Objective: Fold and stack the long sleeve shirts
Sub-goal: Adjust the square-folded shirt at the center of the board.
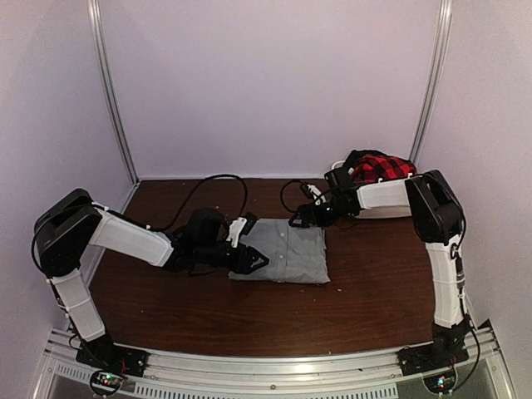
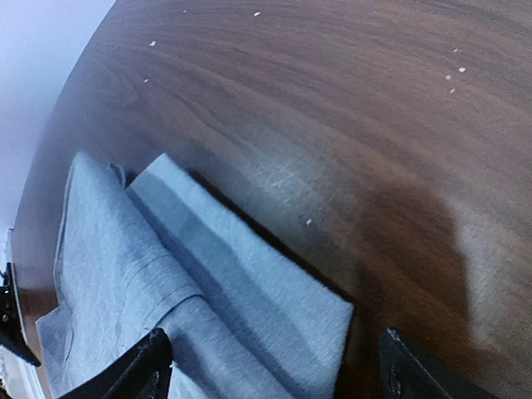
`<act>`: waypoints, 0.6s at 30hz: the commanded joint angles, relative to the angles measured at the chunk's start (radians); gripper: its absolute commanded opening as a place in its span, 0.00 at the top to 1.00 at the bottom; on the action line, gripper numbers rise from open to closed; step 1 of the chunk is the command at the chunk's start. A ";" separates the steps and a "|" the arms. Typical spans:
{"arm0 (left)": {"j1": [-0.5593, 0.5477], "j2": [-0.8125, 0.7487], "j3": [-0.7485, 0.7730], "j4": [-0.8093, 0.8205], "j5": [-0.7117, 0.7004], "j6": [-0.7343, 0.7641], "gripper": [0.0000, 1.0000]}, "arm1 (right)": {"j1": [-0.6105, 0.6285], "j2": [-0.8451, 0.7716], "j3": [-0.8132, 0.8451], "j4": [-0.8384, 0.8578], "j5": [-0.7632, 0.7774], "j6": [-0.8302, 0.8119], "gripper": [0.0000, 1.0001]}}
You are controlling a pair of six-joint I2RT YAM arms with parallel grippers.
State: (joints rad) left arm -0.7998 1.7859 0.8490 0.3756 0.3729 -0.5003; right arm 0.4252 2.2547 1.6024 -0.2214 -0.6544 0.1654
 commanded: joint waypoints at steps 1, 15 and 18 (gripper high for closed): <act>-0.004 -0.025 -0.010 0.029 -0.035 -0.006 0.51 | 0.004 -0.058 -0.136 0.053 -0.114 0.037 0.14; -0.005 -0.271 -0.202 -0.113 -0.211 -0.136 0.48 | 0.084 -0.663 -0.914 0.256 0.013 0.205 0.18; -0.006 -0.349 -0.250 -0.151 -0.254 -0.167 0.41 | 0.080 -0.760 -0.933 0.211 0.111 0.219 0.14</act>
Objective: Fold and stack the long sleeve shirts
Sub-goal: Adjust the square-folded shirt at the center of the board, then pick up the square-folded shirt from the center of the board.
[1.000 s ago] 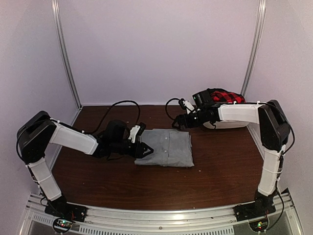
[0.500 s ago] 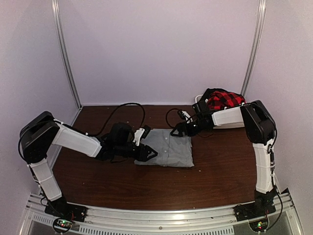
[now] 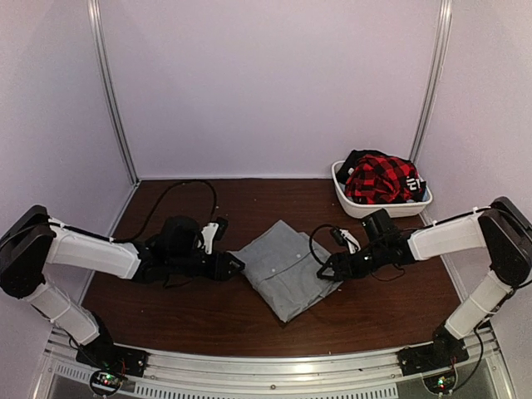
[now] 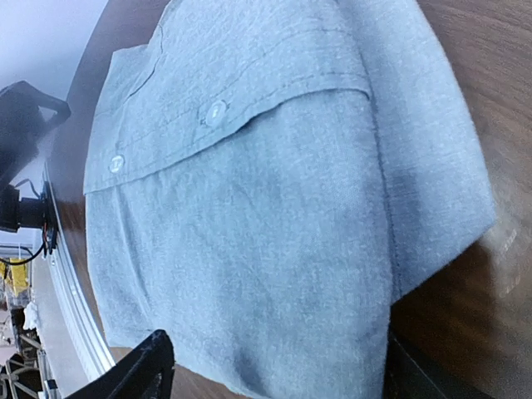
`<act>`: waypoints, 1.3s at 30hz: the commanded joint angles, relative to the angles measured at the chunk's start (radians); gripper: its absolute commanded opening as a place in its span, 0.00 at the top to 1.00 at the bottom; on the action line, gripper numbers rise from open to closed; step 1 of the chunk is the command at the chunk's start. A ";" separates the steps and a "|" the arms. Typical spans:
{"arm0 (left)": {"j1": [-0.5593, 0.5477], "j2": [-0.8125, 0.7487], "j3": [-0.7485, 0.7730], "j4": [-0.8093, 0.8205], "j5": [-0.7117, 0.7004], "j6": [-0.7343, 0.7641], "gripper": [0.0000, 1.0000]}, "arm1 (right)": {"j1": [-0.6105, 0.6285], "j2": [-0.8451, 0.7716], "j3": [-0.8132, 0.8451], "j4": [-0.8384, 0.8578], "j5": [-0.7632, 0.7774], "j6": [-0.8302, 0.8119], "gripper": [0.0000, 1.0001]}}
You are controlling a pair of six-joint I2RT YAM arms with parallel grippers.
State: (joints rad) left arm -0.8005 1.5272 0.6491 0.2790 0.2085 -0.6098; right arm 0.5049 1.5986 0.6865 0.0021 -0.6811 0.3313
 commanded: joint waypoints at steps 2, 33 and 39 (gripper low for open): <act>-0.005 -0.134 -0.072 -0.071 -0.096 -0.081 0.33 | -0.013 -0.104 0.028 -0.056 0.192 0.044 0.11; 0.005 0.209 -0.083 0.380 0.211 -0.389 0.32 | -0.040 0.437 0.374 -0.094 -0.272 0.000 0.40; 0.007 0.300 -0.046 0.438 0.250 -0.410 0.50 | -0.021 0.472 0.333 0.074 -0.344 0.115 0.51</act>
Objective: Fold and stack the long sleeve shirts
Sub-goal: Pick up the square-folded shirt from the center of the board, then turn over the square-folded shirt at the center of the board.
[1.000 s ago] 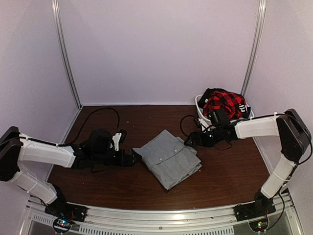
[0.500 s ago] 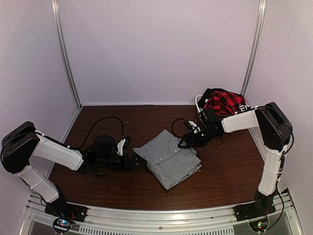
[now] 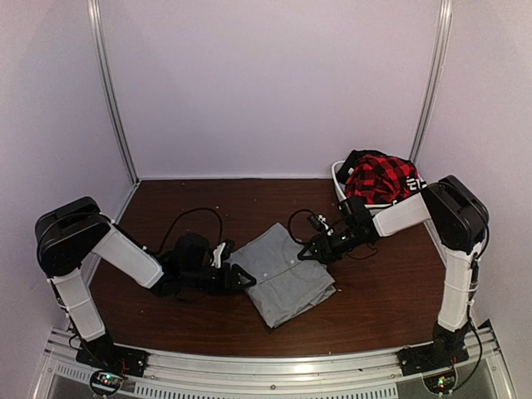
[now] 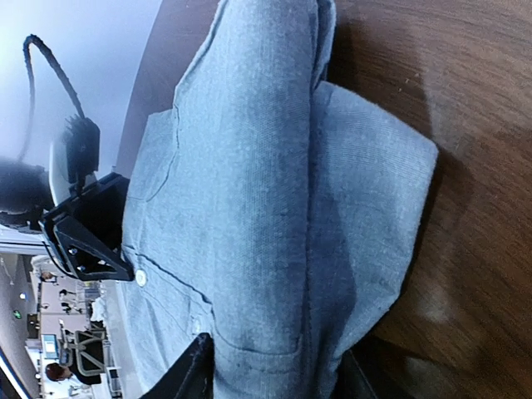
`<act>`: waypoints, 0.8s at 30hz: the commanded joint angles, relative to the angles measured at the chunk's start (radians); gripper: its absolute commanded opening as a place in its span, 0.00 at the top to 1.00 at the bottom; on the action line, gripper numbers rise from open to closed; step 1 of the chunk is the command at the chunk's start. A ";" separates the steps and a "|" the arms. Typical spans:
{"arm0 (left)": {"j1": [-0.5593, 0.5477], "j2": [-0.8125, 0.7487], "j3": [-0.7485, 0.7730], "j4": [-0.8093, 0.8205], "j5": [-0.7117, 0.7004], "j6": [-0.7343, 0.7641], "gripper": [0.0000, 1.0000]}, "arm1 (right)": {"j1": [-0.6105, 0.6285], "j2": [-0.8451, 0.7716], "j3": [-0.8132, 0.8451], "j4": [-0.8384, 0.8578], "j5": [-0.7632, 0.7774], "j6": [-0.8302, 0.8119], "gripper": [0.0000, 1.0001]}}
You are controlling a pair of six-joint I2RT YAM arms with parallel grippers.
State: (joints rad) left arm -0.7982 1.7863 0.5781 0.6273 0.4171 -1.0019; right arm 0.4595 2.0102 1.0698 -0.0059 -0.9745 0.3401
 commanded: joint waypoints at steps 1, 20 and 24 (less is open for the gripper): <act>0.004 0.050 0.025 0.101 0.045 -0.019 0.52 | 0.034 0.065 -0.053 0.109 -0.062 0.125 0.52; 0.087 -0.322 0.056 -0.380 -0.234 0.263 0.39 | -0.132 -0.501 0.063 -0.580 0.517 -0.080 1.00; 0.094 -0.376 0.145 -0.558 -0.354 0.360 0.38 | -0.117 -0.591 0.267 -0.850 0.905 -0.093 1.00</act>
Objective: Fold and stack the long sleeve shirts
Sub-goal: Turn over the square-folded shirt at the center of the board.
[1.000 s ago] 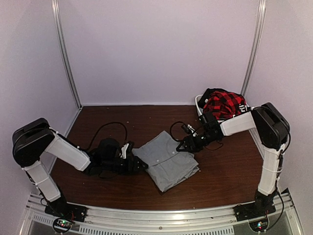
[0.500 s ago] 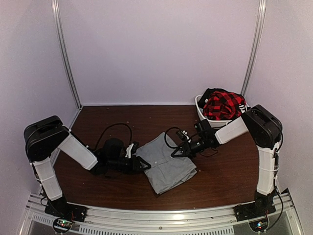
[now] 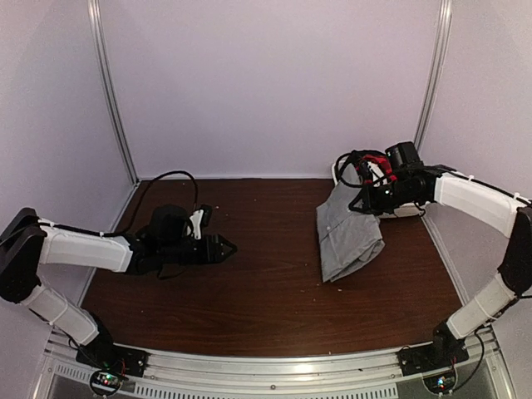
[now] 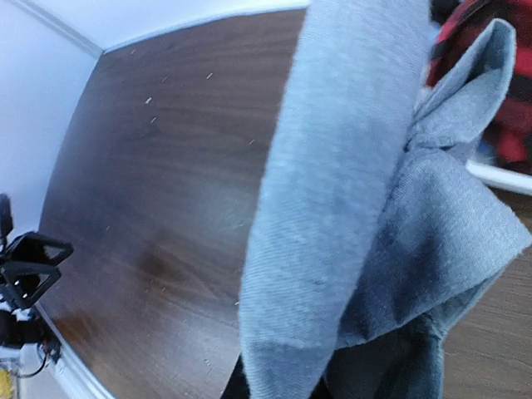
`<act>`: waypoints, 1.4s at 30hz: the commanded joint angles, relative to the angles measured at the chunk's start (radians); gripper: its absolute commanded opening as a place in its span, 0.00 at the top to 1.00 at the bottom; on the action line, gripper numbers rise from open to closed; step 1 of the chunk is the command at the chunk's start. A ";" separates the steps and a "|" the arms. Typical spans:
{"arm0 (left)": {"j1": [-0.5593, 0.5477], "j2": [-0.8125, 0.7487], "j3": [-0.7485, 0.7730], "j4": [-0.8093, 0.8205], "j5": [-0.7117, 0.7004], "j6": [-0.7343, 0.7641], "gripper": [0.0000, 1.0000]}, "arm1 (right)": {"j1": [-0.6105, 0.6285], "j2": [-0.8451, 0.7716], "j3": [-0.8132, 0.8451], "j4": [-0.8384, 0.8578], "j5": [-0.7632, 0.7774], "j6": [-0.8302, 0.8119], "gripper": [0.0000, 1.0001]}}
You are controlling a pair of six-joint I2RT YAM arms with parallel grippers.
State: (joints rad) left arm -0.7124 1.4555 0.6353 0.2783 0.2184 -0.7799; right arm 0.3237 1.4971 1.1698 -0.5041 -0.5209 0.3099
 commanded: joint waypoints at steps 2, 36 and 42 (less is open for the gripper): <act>0.012 -0.053 0.121 -0.262 -0.200 0.164 0.38 | 0.041 -0.076 0.239 -0.443 0.598 -0.045 1.00; 0.139 -0.224 0.055 -0.373 -0.232 0.175 0.38 | 0.904 0.455 0.607 -0.326 0.650 0.201 0.20; 0.137 -0.201 -0.004 -0.209 -0.089 0.138 0.39 | 0.775 0.267 0.282 -0.090 0.536 0.191 0.26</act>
State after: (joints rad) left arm -0.5797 1.2510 0.6559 -0.0902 0.0200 -0.6201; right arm 1.1858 1.8282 1.5902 -0.8097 0.1097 0.5243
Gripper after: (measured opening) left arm 0.616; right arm 0.754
